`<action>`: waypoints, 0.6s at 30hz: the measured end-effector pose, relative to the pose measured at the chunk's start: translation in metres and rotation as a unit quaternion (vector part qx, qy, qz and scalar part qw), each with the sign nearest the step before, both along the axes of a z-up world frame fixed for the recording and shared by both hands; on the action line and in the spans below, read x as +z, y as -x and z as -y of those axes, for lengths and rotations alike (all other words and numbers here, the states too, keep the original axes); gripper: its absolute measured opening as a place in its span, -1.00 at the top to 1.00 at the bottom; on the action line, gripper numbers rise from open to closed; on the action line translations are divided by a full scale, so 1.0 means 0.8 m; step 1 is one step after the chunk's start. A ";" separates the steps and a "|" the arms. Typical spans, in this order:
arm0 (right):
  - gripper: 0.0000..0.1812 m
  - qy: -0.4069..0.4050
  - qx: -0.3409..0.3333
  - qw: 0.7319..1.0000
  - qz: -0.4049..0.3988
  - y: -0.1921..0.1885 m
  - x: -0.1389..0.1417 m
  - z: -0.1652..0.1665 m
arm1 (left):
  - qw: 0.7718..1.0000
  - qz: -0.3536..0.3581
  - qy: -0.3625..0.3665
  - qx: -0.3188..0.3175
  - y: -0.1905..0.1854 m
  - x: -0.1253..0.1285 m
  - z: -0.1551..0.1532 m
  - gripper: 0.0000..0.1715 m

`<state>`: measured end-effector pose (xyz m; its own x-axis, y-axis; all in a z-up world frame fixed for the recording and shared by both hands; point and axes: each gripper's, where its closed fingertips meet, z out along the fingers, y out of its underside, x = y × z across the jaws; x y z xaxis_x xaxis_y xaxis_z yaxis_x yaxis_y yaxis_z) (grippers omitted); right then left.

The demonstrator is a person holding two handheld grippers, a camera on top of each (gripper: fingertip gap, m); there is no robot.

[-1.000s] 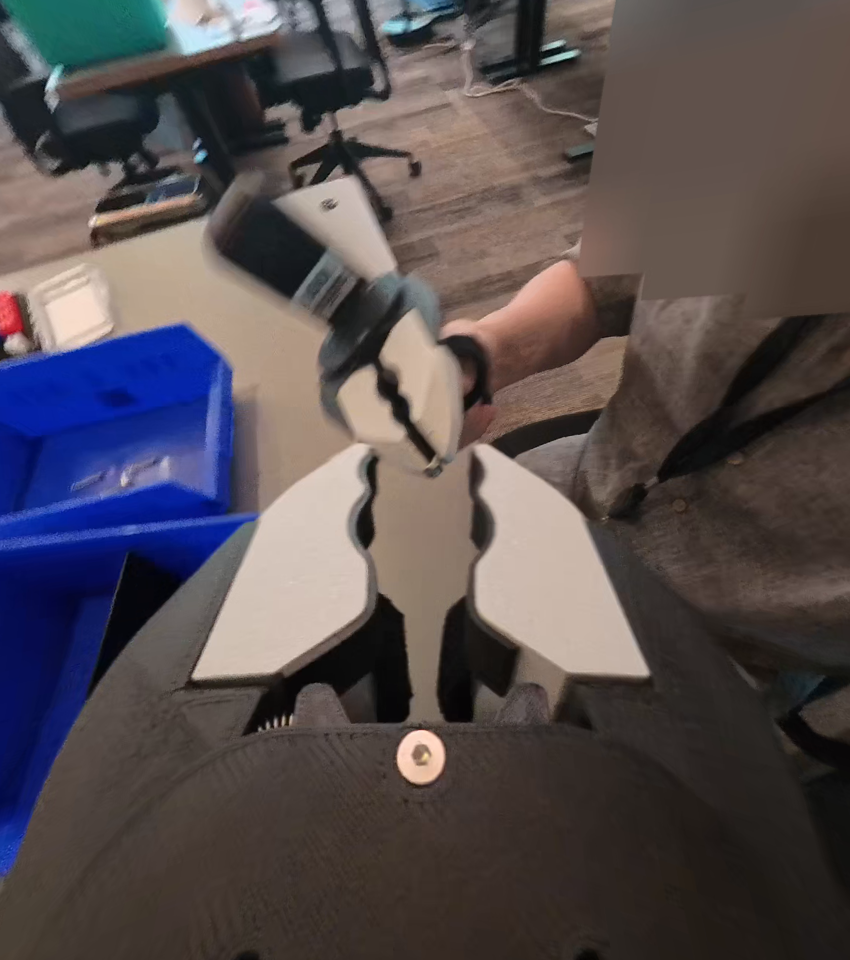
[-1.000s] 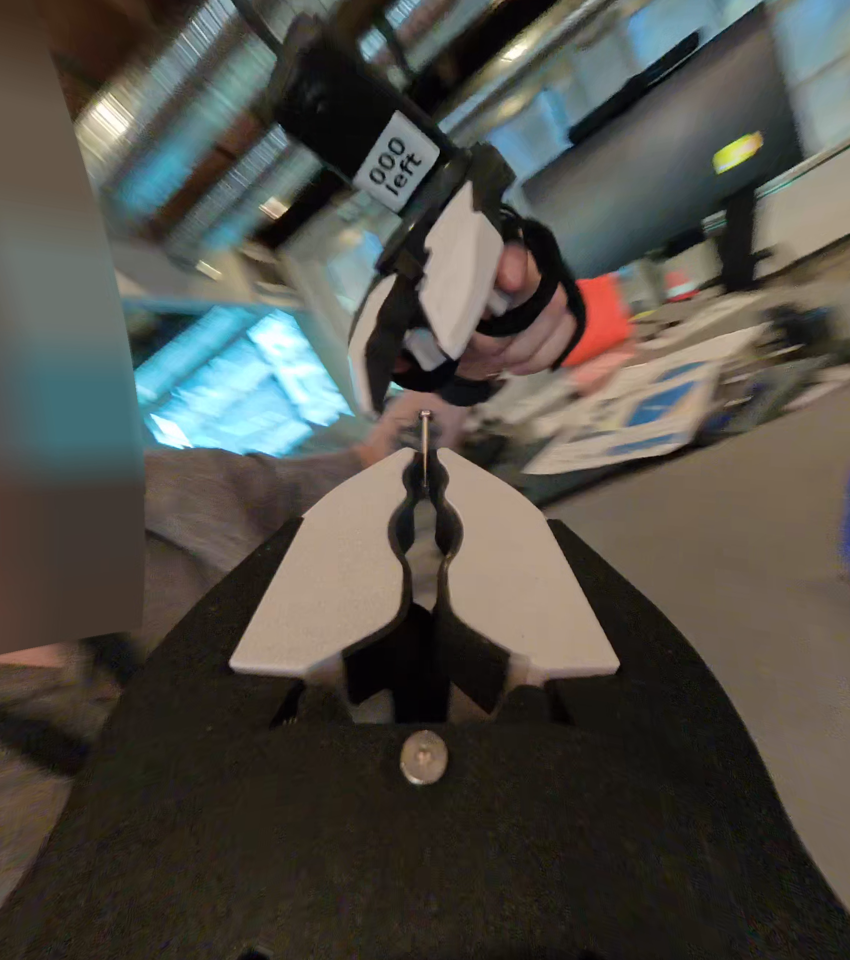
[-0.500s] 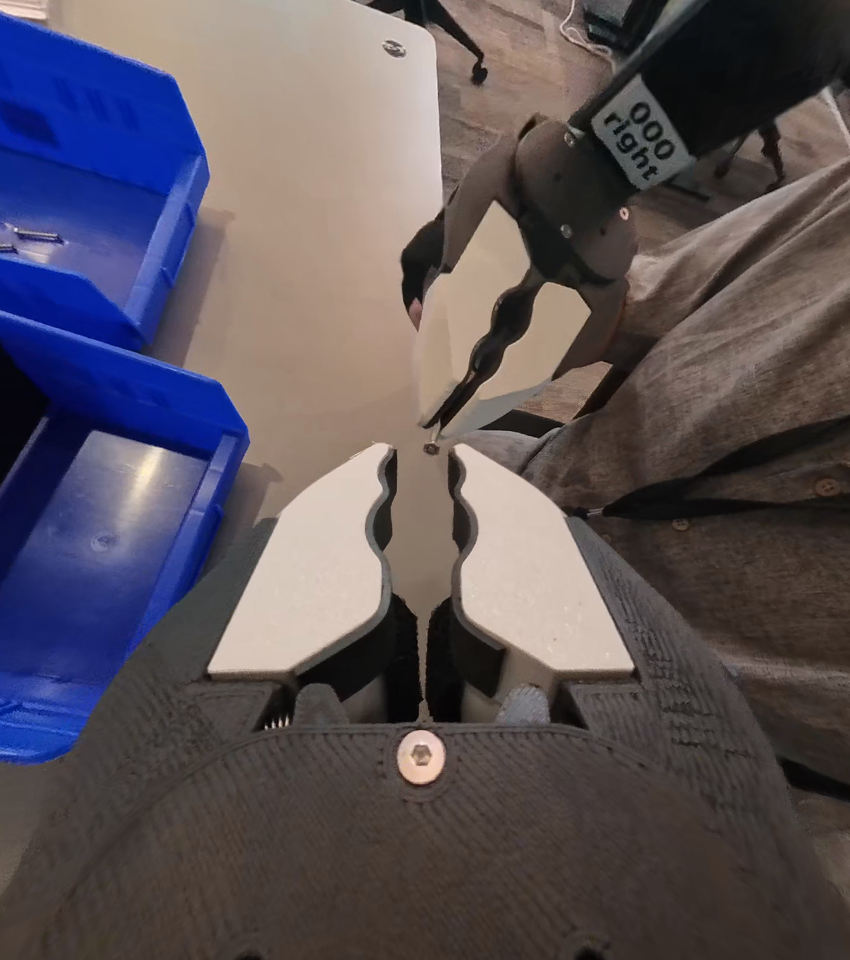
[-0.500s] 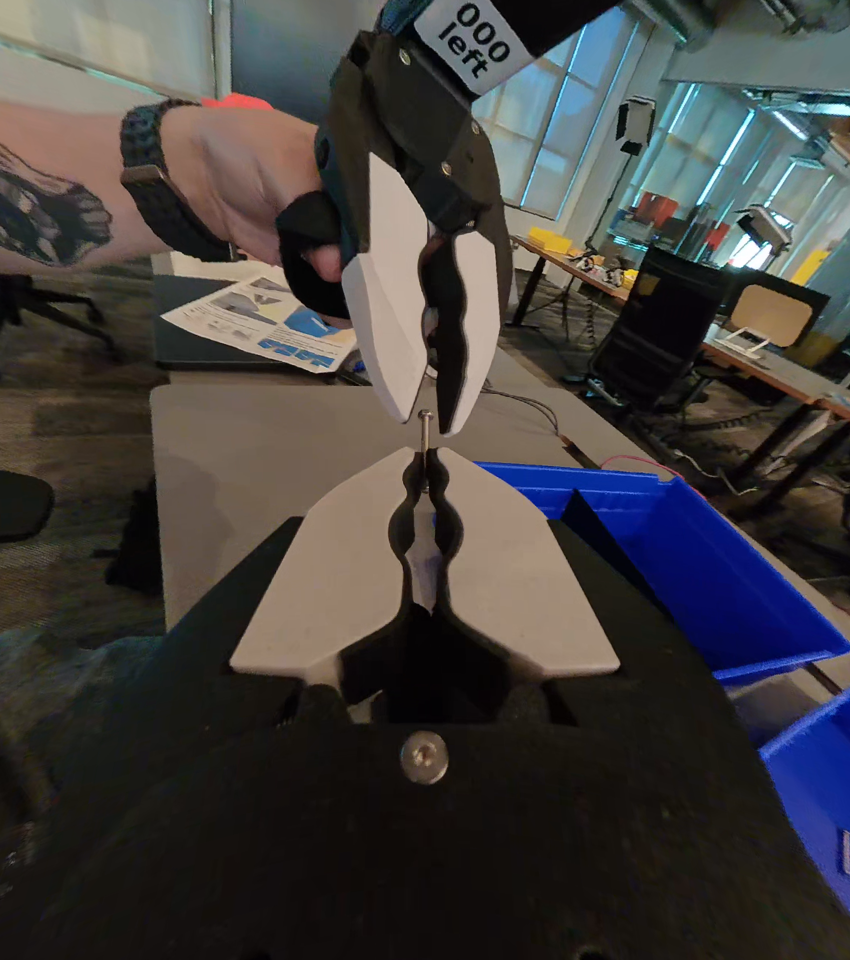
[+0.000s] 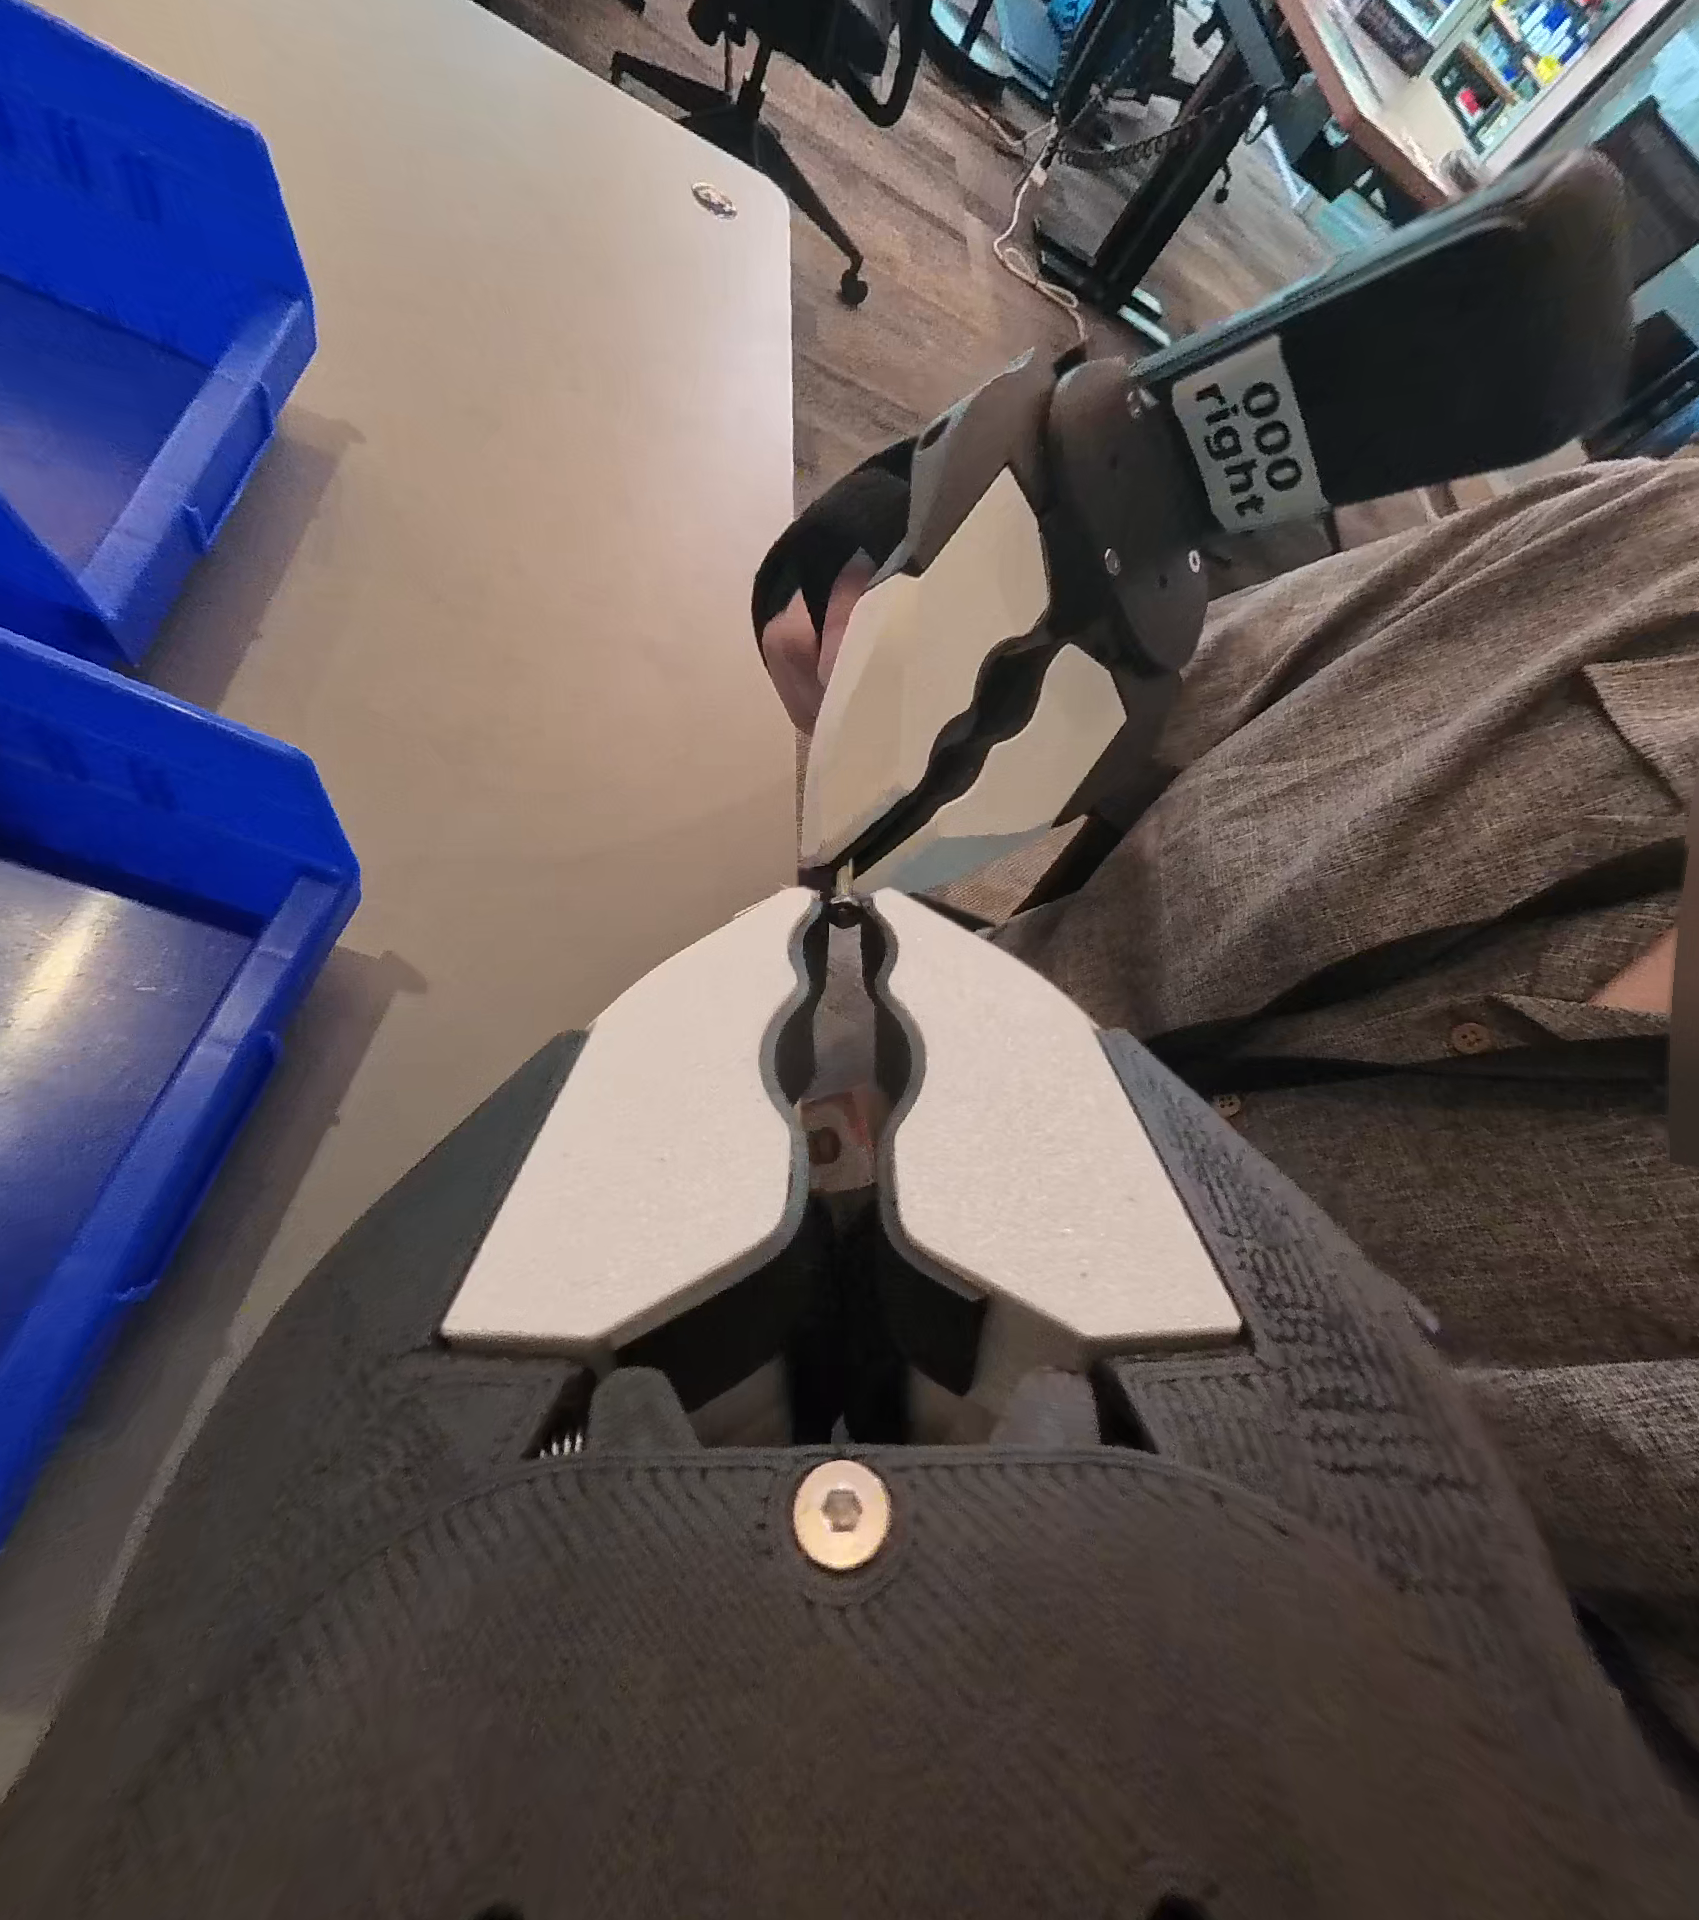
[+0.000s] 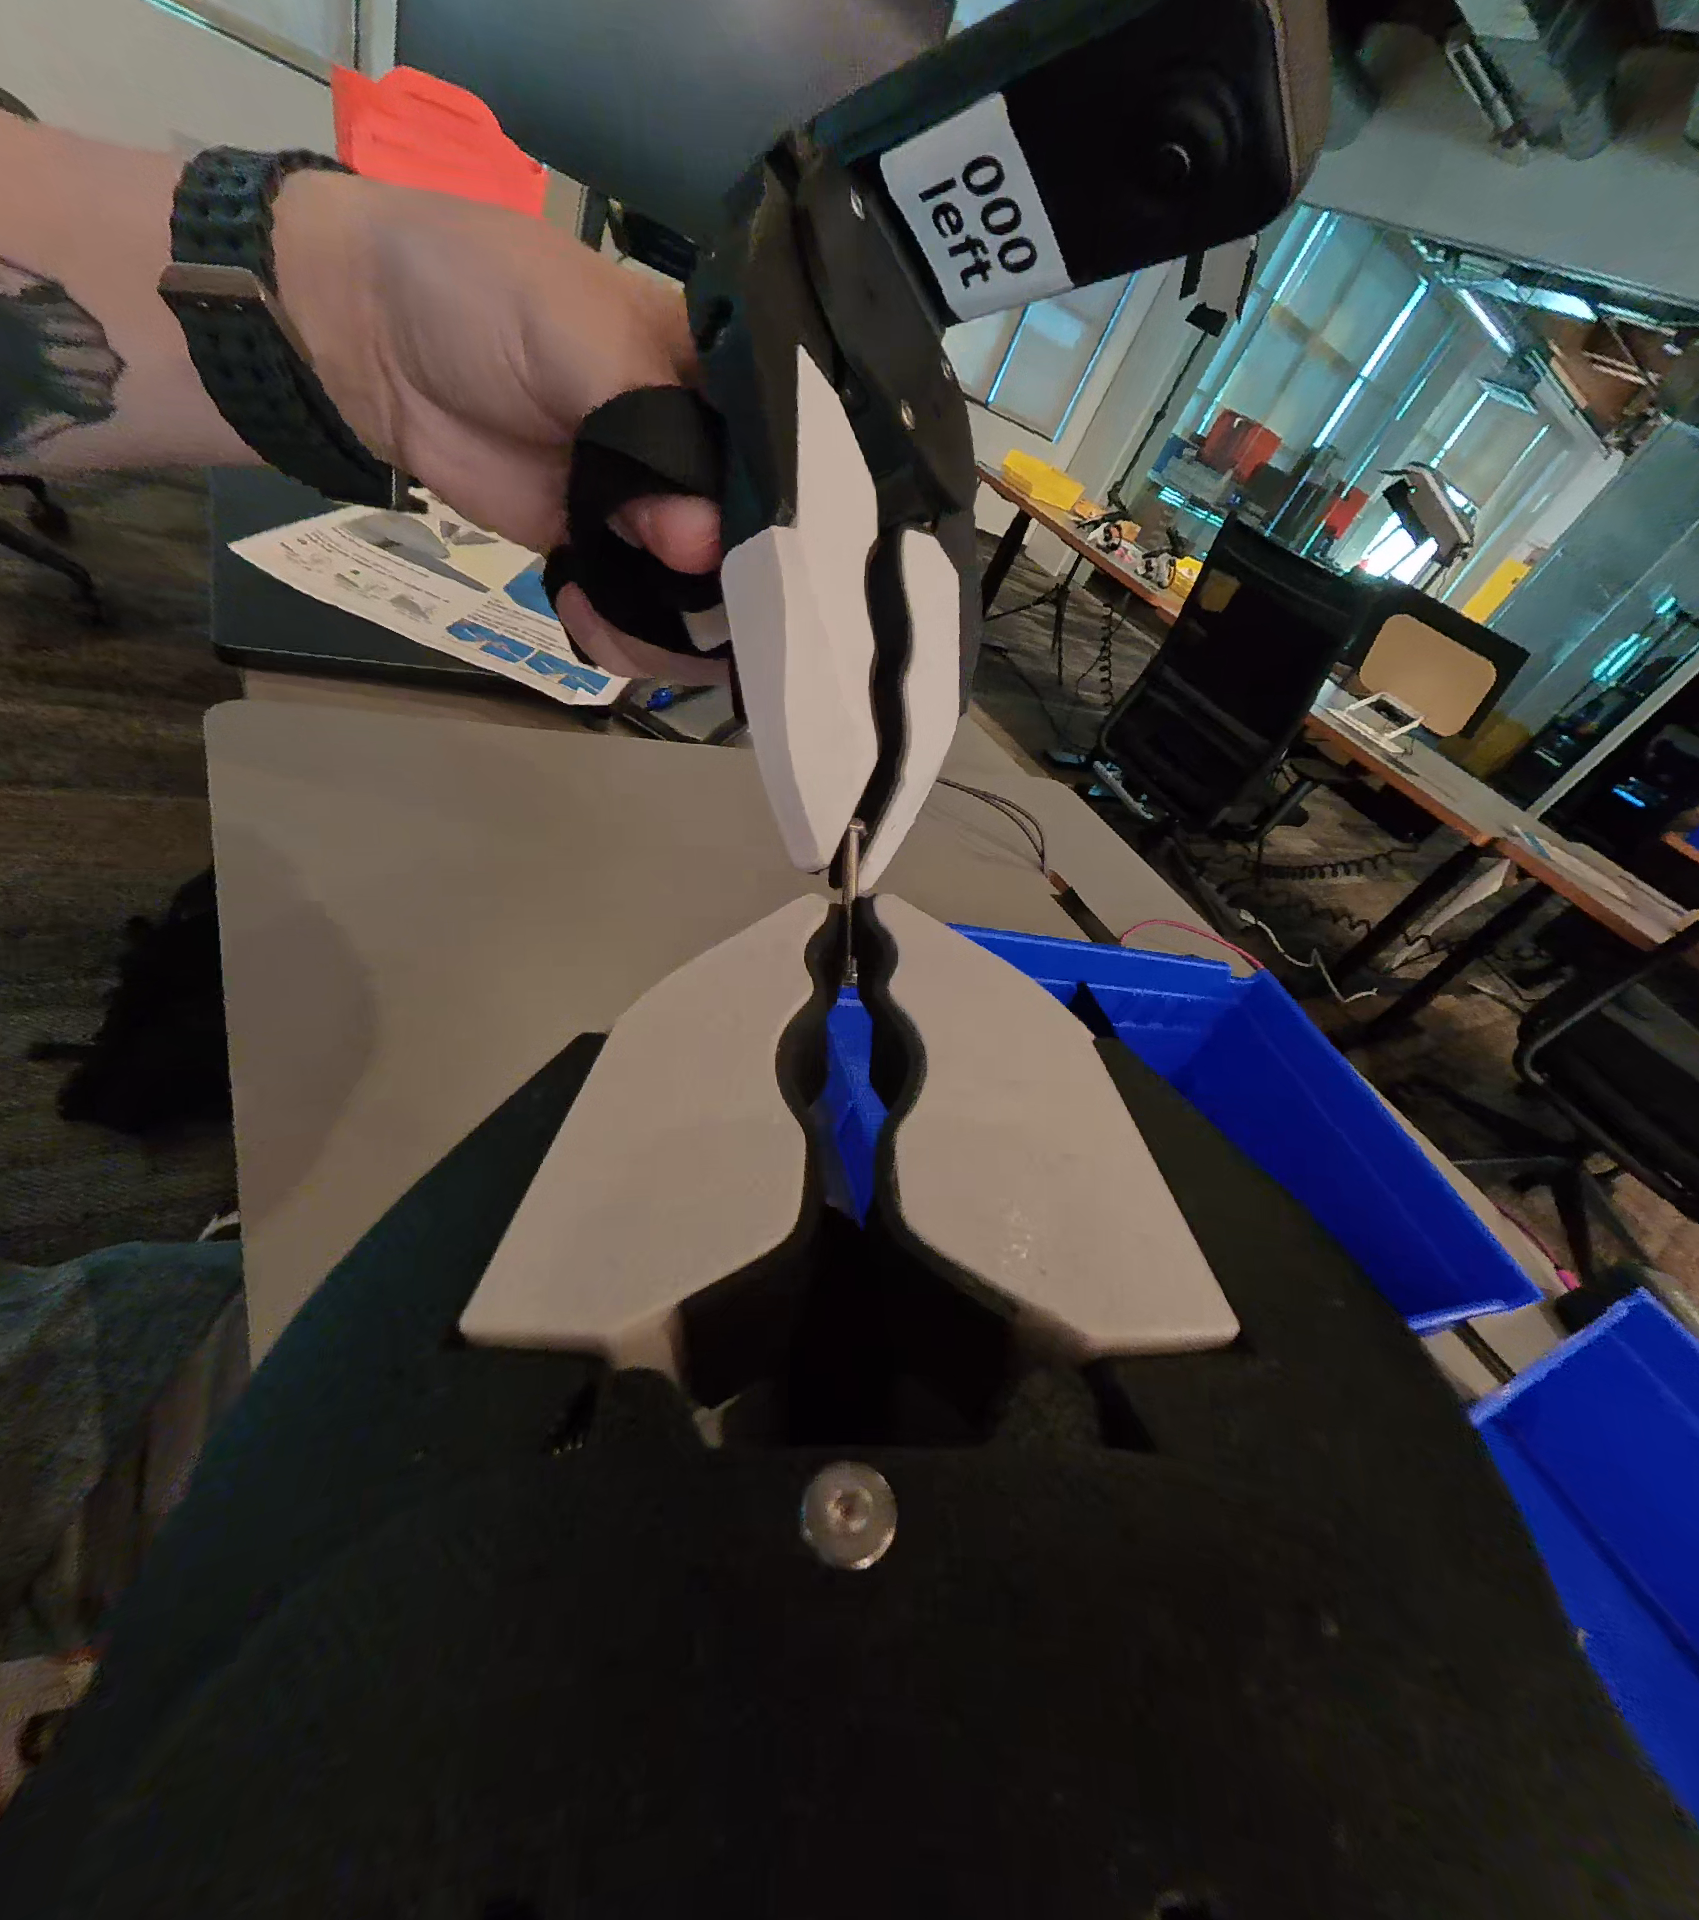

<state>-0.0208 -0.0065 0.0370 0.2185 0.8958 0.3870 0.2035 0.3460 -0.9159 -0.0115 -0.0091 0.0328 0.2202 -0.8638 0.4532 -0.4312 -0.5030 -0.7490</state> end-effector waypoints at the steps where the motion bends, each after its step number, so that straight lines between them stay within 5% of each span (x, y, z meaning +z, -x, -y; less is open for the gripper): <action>1: 0.97 -0.005 -0.002 1.000 0.002 0.000 0.000 0.000 | 1.000 0.005 0.003 0.000 0.000 0.000 0.000 0.93; 7: 0.98 0.027 0.015 1.000 0.006 0.002 -0.006 0.001 | 1.000 0.006 -0.006 0.006 0.001 -0.004 0.000 0.94; 12: 0.98 0.207 0.125 0.970 -0.037 0.003 -0.006 0.012 | 0.997 -0.022 -0.070 -0.014 0.001 -0.004 0.006 0.95; 15: 0.98 0.371 0.236 0.895 -0.077 0.002 -0.001 0.024 | 0.988 -0.046 -0.138 -0.051 0.001 -0.001 0.015 0.95; 18: 0.98 0.521 0.341 0.776 -0.102 0.001 0.000 0.036 | 0.962 -0.080 -0.239 -0.102 0.003 -0.003 0.022 0.94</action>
